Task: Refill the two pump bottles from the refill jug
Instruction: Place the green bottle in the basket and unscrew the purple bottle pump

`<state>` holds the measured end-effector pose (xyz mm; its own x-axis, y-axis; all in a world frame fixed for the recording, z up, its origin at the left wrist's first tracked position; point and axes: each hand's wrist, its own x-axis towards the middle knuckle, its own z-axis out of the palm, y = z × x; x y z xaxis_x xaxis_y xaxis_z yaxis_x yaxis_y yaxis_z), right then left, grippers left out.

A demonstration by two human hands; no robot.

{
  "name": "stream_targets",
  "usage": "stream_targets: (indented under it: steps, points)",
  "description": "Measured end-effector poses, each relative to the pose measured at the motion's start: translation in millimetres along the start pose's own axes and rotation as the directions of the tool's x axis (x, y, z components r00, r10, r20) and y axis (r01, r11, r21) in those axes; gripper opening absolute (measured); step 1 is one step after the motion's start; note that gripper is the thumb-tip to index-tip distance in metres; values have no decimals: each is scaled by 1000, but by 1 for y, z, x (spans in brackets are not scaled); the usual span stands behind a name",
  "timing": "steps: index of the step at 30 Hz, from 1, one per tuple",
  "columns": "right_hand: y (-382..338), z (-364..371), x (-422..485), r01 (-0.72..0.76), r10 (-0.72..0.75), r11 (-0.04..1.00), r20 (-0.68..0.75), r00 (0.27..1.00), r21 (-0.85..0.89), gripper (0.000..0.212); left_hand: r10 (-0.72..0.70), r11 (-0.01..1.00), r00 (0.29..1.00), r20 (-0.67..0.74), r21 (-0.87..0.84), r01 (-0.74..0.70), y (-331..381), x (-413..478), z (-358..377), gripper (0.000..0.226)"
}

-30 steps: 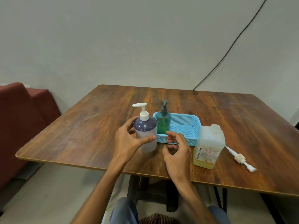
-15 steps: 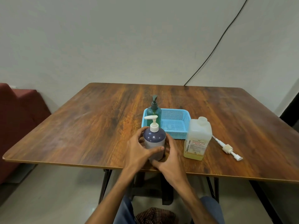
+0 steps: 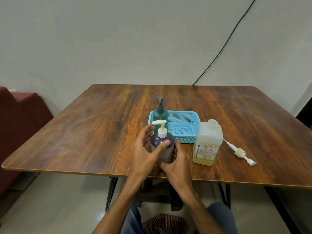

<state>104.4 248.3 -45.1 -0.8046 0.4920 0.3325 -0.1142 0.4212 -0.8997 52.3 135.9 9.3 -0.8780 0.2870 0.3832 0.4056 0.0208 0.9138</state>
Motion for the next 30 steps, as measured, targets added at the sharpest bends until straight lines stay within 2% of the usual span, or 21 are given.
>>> stream_targets:
  steps: [3,8,11,14,18,21,23,25,30]
  points:
    - [1,1,0,6,-6,1000,-15,1000,-23,85,67,998,998,10,8,-67,16,9,1,41]
    - [2,1,1,9,-9,1000,-17,1000,-17,84,55,996,997,52,63,-59,15,20,4,25]
    - [3,2,2,12,-12,1000,-18,1000,-14,85,44,999,998,49,25,-45,13,24,5,23]
    - [3,3,2,10,-11,1000,-21,1000,-11,86,36,999,998,-56,-19,-37,19,21,8,30]
    - [4,3,1,9,-9,1000,-29,1000,-16,85,48,998,990,-134,35,-44,21,21,17,39]
    - [3,2,1,4,-4,1000,-18,1000,-16,84,24,999,999,29,33,-25,16,22,12,53]
    - [3,2,2,16,-16,1000,-14,1000,-18,87,26,998,979,202,-58,-15,14,20,4,46]
    - [4,2,3,29,-29,999,-22,999,-19,88,56,989,965,257,-147,-18,13,19,-4,35]
    - [3,3,2,25,-26,1000,-39,999,-16,87,10,994,998,60,-106,-4,14,23,-5,29]
